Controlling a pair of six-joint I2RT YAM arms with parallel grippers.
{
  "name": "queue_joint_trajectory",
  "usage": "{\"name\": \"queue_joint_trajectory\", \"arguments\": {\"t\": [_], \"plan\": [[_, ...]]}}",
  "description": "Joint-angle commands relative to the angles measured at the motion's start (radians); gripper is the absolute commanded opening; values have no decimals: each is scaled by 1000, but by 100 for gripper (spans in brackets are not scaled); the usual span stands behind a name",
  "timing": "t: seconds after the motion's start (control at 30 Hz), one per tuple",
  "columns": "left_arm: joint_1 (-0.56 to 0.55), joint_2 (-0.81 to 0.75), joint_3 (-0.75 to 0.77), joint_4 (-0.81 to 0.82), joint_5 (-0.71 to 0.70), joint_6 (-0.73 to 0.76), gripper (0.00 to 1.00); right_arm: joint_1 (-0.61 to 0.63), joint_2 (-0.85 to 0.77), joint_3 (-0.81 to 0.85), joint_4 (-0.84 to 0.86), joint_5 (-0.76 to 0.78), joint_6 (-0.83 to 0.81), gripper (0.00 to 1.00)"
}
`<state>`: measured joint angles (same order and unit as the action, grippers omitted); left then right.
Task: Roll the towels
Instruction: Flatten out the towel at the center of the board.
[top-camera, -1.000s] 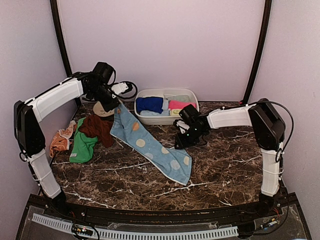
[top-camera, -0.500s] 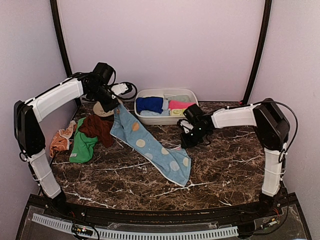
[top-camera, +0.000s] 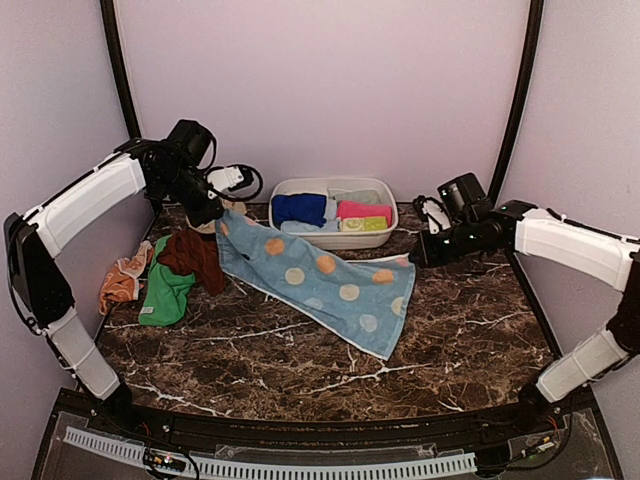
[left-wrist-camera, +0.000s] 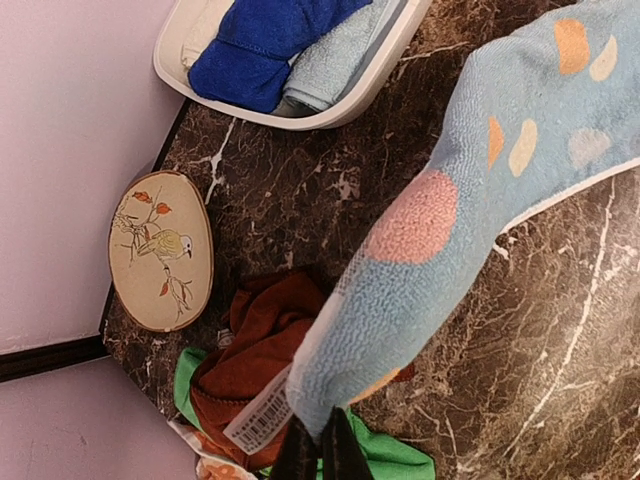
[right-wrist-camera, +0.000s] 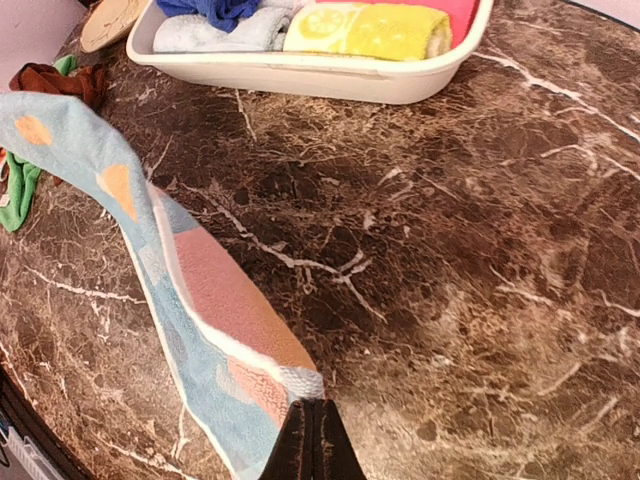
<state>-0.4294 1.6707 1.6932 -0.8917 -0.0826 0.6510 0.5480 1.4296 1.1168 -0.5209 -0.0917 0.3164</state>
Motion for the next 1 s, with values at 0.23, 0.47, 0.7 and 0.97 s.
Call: {"name": "queue_joint_trajectory", "arguments": {"t": [0.23,0.47,0.7,0.97], "plan": [[6,-307,-123,-203,78,38,0,0,-402,-55,-194,140,114,0],[7,-446,-209,-190,100,17,0,-1,-498,-49,-240,148,164,0],[7,-499,-161,-306,238,27,0,0,-537,29,-330,132,174,0],[7,-501,-376,-217,269,55,0,-1,-456,1,-318,107,159,0]]}}
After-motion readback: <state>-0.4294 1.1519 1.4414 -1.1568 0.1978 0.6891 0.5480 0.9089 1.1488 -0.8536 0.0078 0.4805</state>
